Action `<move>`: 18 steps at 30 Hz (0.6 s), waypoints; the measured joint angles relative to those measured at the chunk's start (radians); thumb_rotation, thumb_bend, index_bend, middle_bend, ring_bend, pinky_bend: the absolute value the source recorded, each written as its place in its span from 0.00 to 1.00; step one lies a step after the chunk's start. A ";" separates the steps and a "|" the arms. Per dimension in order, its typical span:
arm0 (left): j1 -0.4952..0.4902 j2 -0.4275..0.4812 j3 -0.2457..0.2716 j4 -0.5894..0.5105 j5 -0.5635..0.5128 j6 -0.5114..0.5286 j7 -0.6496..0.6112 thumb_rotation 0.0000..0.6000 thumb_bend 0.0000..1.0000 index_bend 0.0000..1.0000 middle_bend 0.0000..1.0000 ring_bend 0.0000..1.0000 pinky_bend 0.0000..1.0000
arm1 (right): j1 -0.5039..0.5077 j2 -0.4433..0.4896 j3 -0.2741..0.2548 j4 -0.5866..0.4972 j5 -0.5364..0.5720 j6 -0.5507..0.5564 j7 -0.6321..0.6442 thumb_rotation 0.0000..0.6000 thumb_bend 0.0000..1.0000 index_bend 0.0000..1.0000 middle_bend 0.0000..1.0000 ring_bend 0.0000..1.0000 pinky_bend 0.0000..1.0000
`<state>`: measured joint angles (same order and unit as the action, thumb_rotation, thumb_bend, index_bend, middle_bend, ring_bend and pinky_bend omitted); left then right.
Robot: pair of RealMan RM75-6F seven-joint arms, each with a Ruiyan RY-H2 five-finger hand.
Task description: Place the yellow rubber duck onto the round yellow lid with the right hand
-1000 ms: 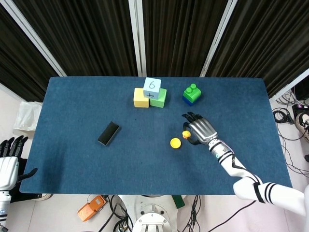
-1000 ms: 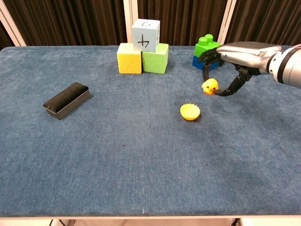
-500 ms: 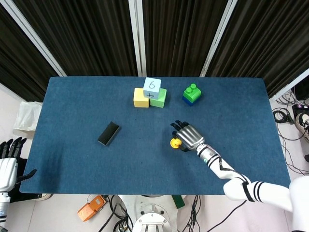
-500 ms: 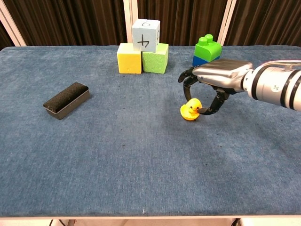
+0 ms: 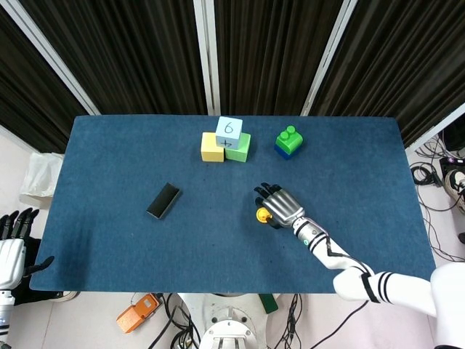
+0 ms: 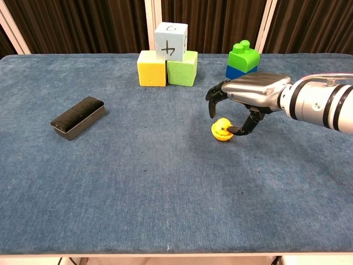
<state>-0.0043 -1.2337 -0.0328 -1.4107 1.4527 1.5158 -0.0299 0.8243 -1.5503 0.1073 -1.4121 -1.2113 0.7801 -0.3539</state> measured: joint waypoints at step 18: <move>-0.027 0.003 -0.018 -0.011 0.020 -0.002 0.004 1.00 0.02 0.08 0.06 0.00 0.00 | -0.227 0.270 -0.020 -0.197 -0.060 0.405 0.007 1.00 0.35 0.04 0.13 0.05 0.20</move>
<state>-0.0313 -1.2306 -0.0505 -1.4215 1.4723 1.5135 -0.0264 0.5969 -1.2799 0.0876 -1.6089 -1.2714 1.1850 -0.3471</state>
